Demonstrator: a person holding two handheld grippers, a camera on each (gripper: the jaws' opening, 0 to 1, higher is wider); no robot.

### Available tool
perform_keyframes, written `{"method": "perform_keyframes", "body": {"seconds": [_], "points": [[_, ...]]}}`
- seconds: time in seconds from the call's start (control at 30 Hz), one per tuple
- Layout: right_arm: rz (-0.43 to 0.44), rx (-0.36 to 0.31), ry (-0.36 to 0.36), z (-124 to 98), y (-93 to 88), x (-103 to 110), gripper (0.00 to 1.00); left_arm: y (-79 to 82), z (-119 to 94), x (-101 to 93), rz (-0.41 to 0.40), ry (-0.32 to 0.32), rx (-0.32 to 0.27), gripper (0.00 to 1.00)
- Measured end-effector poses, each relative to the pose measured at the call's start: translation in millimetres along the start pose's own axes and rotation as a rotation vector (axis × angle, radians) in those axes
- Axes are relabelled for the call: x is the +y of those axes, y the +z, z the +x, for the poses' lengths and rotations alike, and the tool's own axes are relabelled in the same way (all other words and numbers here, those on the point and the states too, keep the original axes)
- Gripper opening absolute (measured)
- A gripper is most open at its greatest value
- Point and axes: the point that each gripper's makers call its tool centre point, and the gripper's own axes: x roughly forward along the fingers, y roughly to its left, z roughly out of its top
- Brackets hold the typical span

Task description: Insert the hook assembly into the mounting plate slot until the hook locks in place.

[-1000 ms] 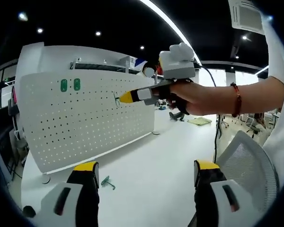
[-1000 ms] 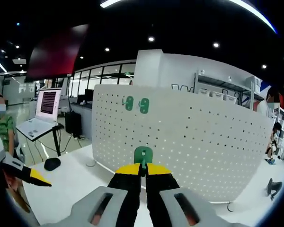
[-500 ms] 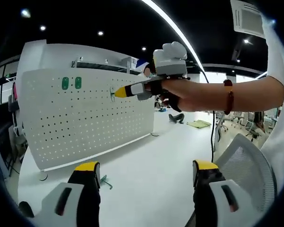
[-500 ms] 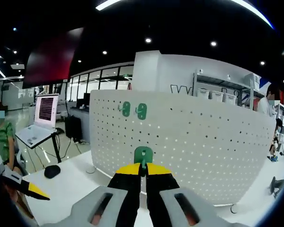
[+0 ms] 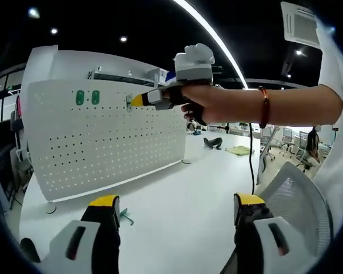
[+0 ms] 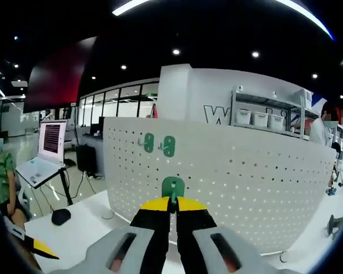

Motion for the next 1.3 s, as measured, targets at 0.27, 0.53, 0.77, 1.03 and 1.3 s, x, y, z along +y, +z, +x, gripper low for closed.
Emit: {"method": "perform_keyframes", "body": {"seconds": [0.27, 0.53, 0.77, 1.03, 1.3], "points": [[-0.003, 0.011, -0.004, 9, 0.8, -3, 0.01, 0.4, -4, -1.5, 0.005, -0.004, -0.003, 0.85], [-0.006, -0.007, 0.003, 11, 15.2, 0, 0.01, 5.8, -6, 1.4, 0.013, -0.013, -0.013, 0.85], [0.014, -0.019, -0.025, 15, 21.3, -11, 0.01, 5.0, -6, -0.6, 0.019, -0.030, -0.010, 0.85], [0.009, -0.025, -0.034, 22, 30.0, -13, 0.01, 4.5, -1, -0.9, 0.014, -0.042, -0.008, 0.84], [0.045, -0.039, -0.054, 34, 35.1, -17, 0.01, 3.7, -1, -1.9, 0.023, -0.051, 0.012, 0.84]]}}
